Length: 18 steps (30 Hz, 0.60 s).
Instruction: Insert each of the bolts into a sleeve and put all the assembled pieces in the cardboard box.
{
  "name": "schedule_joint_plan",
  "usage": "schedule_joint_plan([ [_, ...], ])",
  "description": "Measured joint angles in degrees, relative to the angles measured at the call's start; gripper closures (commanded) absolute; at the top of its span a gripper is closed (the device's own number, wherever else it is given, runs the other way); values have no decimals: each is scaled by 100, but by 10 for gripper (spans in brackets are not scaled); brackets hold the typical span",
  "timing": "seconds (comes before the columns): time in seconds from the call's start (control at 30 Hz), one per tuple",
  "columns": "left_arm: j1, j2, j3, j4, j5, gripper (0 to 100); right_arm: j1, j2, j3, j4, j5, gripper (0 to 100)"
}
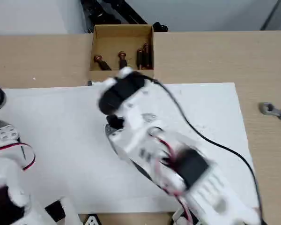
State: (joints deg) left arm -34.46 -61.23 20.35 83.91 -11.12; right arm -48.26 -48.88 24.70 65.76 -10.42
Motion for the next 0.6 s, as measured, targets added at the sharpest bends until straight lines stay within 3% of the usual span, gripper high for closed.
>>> schedule_joint_plan([
  [0.17, 923, 0, 413, -492, 0, 994, 26, -1327, 246, 0, 0, 987],
  [0.37, 2119, 9, 800, -1547, 9, 994, 510, -2971, 1556, 158, 0, 987],
  [0.6, 3033, 9, 1319, -2778, 1169, 994, 1231, -5169, 3464, 123, 0, 987],
])
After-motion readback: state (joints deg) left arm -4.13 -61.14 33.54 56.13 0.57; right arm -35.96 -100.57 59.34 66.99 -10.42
